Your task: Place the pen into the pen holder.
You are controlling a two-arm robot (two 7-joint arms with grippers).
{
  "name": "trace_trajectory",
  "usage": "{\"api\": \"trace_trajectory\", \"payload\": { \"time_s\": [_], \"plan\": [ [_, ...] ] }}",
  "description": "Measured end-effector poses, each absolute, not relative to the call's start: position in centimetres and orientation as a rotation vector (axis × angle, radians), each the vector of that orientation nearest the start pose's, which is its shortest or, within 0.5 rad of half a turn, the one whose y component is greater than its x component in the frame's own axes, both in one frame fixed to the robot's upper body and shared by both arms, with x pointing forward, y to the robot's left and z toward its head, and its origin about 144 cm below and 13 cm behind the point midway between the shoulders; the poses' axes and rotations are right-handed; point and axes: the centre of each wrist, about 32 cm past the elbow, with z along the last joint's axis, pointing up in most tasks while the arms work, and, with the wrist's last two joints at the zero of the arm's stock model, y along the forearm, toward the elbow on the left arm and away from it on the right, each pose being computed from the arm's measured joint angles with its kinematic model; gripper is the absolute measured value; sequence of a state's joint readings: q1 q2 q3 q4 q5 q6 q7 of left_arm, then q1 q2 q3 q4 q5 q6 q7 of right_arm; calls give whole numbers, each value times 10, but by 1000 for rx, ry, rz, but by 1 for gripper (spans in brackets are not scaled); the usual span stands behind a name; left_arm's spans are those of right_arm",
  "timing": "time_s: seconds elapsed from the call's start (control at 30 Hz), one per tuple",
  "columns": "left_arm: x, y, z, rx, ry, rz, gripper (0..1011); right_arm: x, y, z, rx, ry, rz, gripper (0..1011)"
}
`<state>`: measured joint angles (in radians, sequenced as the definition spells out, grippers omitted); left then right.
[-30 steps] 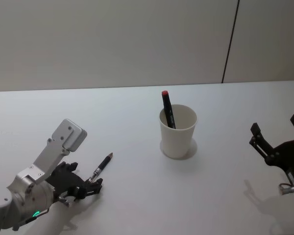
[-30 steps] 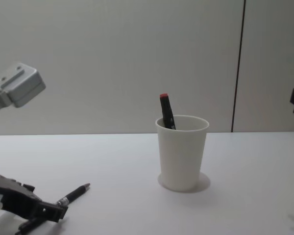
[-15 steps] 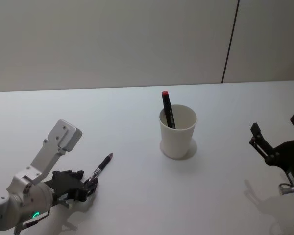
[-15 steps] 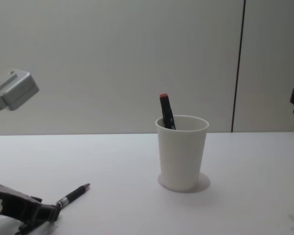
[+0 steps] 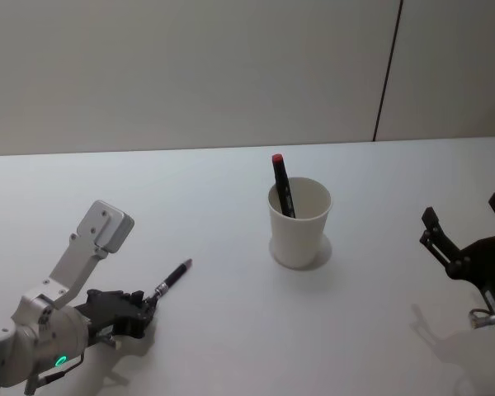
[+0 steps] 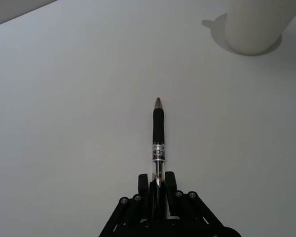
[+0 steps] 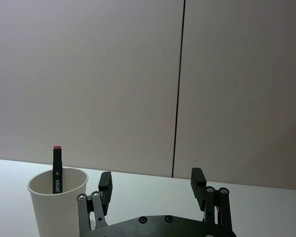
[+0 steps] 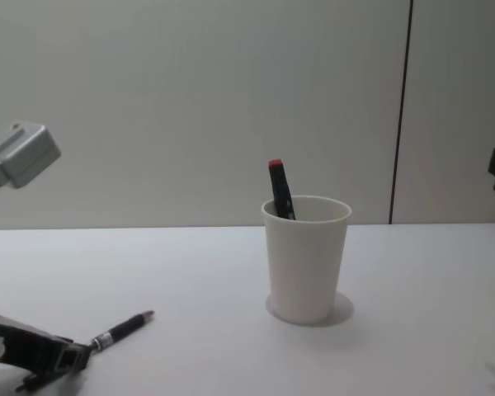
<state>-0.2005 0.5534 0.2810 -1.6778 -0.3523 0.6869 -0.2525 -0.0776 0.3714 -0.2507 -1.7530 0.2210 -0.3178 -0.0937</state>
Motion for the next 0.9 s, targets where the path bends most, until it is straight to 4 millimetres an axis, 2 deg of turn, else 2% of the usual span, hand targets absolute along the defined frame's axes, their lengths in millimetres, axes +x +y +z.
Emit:
{"api": "trace_trajectory", "payload": {
  "time_s": [0.27, 0.5, 0.9],
  "plan": [
    [493, 291, 1229, 575, 229, 1092, 178, 424, -239, 1167, 221, -298, -1334, 1001],
    [490, 291, 1227, 550, 209, 1100, 172, 424, -239, 1167, 221, -298, -1334, 1001],
    [481, 296, 1229, 383, 113, 1113, 172, 424, -239, 1167, 221, -298, -1334, 1001]
  ]
}}
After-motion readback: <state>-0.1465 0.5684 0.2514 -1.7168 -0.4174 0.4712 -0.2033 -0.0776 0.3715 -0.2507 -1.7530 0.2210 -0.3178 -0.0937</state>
